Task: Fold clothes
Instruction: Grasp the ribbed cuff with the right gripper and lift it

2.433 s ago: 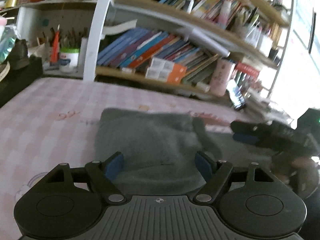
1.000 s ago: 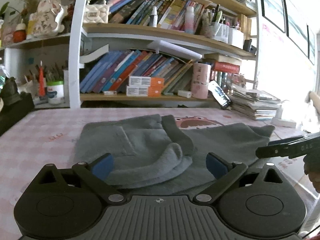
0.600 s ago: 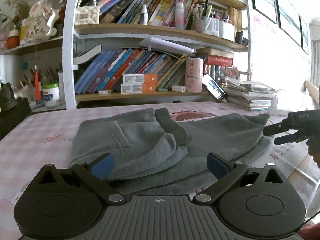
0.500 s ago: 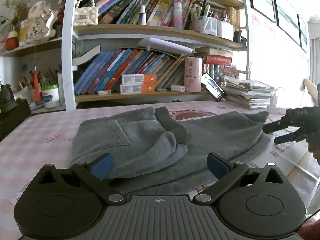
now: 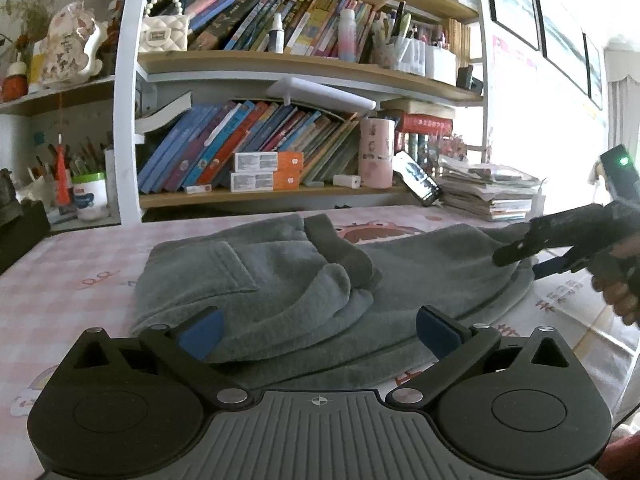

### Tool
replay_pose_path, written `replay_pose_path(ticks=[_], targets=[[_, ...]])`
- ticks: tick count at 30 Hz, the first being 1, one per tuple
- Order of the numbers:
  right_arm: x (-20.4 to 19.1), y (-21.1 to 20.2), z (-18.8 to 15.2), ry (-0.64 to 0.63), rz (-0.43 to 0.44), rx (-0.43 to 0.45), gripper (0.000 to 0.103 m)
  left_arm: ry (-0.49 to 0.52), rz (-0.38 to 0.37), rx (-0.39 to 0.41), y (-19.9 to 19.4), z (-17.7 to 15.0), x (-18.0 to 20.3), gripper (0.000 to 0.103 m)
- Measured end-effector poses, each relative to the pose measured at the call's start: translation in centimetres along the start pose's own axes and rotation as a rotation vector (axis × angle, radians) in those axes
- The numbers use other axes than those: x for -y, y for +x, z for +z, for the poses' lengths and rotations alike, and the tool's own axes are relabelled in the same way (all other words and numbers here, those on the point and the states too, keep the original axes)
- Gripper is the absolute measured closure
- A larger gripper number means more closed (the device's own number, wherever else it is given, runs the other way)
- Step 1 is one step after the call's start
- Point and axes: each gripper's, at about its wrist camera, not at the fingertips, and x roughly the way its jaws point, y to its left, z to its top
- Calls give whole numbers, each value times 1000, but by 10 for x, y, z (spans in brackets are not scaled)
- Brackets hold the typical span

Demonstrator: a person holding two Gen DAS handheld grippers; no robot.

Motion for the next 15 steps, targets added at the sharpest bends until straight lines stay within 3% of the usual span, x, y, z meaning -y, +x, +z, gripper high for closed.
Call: replay_pose_path(ticks=[2, 6, 10, 15], targets=[[-2, 3, 0, -1, -16, 6, 14, -17, -20, 2, 0, -1, -3, 0], [6, 6, 8, 92, -32, 17, 43, -45, -60, 2, -1, -2, -8, 0], [23, 2, 19, 279, 81, 59, 46, -56, -86, 3, -1, -2, -10, 0], [32, 2, 25, 408, 182, 66, 46, -74, -108, 10, -1, -2, -13, 0]])
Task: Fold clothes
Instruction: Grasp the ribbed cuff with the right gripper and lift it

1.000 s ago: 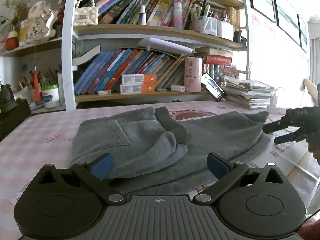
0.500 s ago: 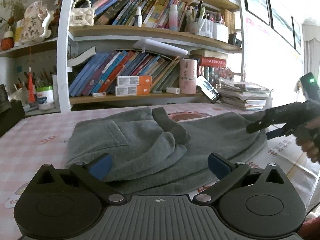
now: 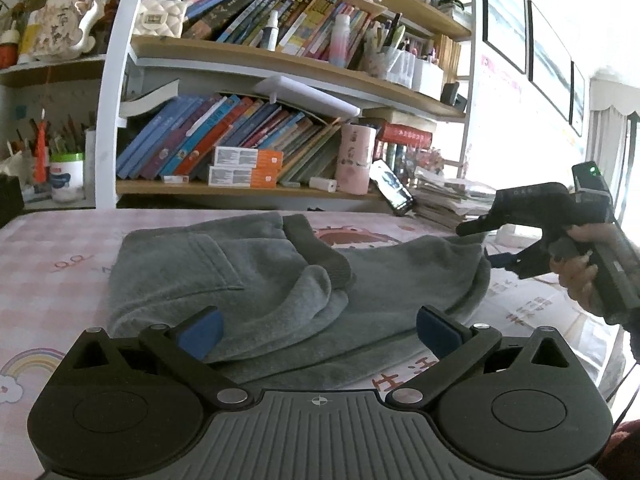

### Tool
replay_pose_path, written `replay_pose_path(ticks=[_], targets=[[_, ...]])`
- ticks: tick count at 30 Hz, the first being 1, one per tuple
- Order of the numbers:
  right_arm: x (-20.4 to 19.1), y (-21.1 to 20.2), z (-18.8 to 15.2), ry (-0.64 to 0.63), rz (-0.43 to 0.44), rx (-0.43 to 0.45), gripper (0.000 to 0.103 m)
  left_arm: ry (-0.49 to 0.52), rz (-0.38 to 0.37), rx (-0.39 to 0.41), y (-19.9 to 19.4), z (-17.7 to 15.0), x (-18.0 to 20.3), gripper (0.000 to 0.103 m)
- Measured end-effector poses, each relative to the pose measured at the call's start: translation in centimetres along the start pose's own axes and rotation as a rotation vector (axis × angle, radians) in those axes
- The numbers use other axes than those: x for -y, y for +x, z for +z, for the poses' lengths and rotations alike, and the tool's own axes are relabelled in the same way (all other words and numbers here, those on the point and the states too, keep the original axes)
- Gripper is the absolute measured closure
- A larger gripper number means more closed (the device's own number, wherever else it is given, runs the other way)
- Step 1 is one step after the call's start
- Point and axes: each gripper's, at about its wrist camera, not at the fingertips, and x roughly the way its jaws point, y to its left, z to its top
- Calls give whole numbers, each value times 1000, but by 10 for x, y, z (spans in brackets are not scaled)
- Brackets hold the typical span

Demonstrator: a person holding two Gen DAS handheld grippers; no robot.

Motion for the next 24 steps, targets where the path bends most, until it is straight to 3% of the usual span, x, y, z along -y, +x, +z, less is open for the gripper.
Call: replay_pose_path(ticks=[4, 8, 13, 21, 24], targets=[[11, -1, 4, 112, 39, -5, 46, -13, -12, 5, -1, -1, -2, 0], [22, -2, 3, 176, 13, -11, 46, -16, -19, 4, -1, 0, -3, 0], [29, 3, -5, 189, -17, -32, 51, -15, -19, 2, 0, 0, -3, 0], [26, 13, -2, 175, -20, -29, 50, -14, -19, -2, 0, 0, -2, 0], [27, 16, -1, 184, -35, -6, 55, -9, -18, -3, 0, 0, -1, 0]])
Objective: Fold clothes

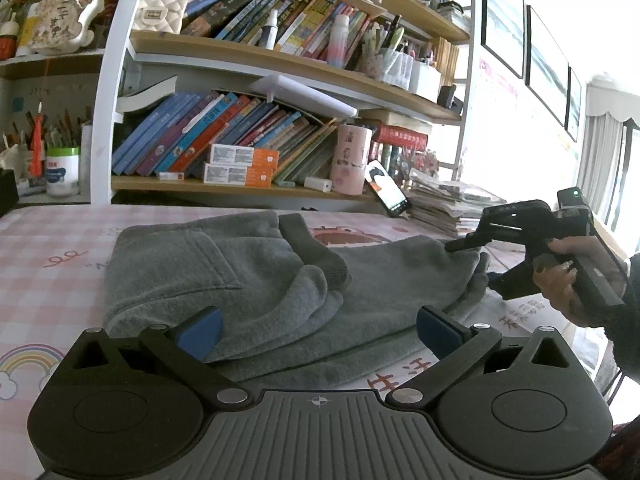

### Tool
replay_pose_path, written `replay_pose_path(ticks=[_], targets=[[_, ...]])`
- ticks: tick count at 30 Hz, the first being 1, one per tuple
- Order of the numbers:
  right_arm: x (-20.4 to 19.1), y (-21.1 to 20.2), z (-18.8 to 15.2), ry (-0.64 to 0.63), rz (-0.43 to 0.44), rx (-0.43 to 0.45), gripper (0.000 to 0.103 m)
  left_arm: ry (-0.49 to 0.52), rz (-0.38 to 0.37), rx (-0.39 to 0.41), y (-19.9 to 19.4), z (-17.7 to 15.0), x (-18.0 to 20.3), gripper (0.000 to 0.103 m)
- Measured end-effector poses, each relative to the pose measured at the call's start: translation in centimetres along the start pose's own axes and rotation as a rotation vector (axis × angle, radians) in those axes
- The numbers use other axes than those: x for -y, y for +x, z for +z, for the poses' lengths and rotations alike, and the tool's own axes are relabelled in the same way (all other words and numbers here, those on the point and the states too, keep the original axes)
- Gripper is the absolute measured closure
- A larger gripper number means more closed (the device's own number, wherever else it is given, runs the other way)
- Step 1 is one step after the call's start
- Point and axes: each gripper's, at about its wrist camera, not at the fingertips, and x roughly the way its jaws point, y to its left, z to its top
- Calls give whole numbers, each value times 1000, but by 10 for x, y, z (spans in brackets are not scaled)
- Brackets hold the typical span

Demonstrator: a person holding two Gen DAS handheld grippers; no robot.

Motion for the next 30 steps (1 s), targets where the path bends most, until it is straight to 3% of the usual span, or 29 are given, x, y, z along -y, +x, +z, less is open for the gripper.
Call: replay_pose_path(ticks=[3, 8, 14, 22, 30], targets=[[1, 3, 0, -9, -33, 18, 76, 2, -2, 0, 0, 0, 0, 0], [-1, 2, -1, -42, -29, 28, 85, -10, -8, 10, -1, -1, -1, 0], [-35, -8, -3, -168, 31, 62, 88, -28, -8, 29, -3, -1, -5, 0], [-109, -13, -19, -364, 158, 79, 88, -62, 21, 76, -14, 3, -17, 0], [-196, -2, -75, -621, 346, 90, 88, -107, 128, 142, -38, 9, -40, 0]])
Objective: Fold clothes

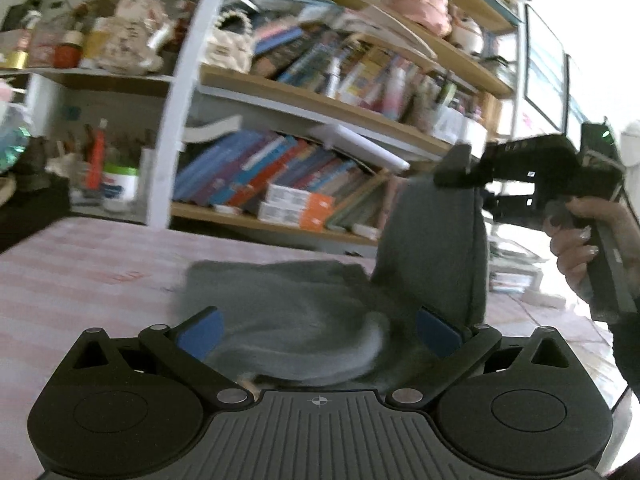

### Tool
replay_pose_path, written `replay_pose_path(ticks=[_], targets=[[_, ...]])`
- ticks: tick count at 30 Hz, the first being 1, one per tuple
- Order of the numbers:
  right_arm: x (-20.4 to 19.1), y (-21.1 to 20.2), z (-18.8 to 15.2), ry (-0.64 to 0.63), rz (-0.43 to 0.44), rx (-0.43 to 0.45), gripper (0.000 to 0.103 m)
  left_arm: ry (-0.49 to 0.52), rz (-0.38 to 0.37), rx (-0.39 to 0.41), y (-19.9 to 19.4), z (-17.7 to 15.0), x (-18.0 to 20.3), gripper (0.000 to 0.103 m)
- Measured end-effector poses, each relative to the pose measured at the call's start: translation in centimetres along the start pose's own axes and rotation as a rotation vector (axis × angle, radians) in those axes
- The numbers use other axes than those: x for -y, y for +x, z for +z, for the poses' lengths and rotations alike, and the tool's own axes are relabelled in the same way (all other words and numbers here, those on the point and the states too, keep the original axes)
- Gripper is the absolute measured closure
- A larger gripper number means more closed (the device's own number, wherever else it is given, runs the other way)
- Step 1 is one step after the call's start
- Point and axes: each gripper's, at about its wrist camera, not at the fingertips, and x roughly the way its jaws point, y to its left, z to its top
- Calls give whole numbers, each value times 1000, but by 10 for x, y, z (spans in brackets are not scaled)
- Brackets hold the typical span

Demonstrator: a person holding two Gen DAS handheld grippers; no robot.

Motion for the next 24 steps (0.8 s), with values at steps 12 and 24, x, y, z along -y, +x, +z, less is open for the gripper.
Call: replay_pose_path(ticks=[12, 24], targets=[[-101, 84, -101, -454, 267, -415, 83, -150, 137, 193, -63, 15, -53, 0], [-89, 66, -107, -382, 401, -461, 41, -181, 112, 157, -51, 19, -53, 0]])
